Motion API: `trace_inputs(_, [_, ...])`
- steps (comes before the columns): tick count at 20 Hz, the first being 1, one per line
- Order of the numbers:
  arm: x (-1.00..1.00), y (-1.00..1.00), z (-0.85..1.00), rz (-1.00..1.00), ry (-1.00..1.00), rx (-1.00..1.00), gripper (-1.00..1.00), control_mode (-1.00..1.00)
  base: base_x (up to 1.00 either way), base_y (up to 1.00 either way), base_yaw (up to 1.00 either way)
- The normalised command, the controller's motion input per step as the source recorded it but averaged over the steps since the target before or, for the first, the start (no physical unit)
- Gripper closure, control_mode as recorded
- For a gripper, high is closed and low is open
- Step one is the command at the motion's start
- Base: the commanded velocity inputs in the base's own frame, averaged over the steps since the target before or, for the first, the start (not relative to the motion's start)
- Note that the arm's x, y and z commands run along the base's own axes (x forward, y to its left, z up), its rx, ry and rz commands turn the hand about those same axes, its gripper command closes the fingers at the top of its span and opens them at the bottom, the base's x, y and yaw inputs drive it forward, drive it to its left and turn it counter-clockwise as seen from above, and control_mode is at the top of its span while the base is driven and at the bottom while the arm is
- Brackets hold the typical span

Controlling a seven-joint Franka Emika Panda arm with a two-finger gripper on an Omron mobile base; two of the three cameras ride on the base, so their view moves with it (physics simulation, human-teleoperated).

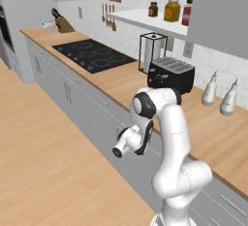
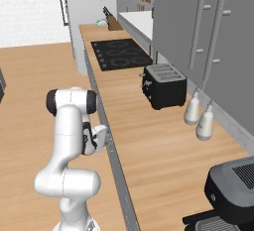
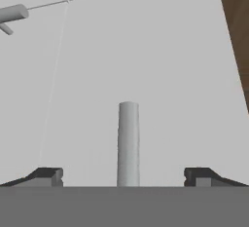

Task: Take a straw from the drawer in front and place it inside the glass cup on the dining counter.

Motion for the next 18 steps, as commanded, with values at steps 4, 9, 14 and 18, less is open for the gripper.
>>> trace_inputs(4, [0.04, -0.13, -0.08, -0.04, 0.06, -0.03, -1.00, -1.00, 0.00, 0.00, 0.00])
trace_inputs(9, [0.13, -0.17, -0.21, -0.02, 0.05, -0.04, -1.00, -1.00, 0.00, 0.00, 0.00])
trace_inputs(14, [0.15, -0.18, -0.21, -0.01, 0.01, -0.02, -1.00, -1.00, 0.00, 0.00, 0.00])
trace_inputs(18, [-0.03, 0.00, -0.12, 0.00, 0.00, -0.01, 1.00, -1.00, 0.00, 0.00, 0.00])
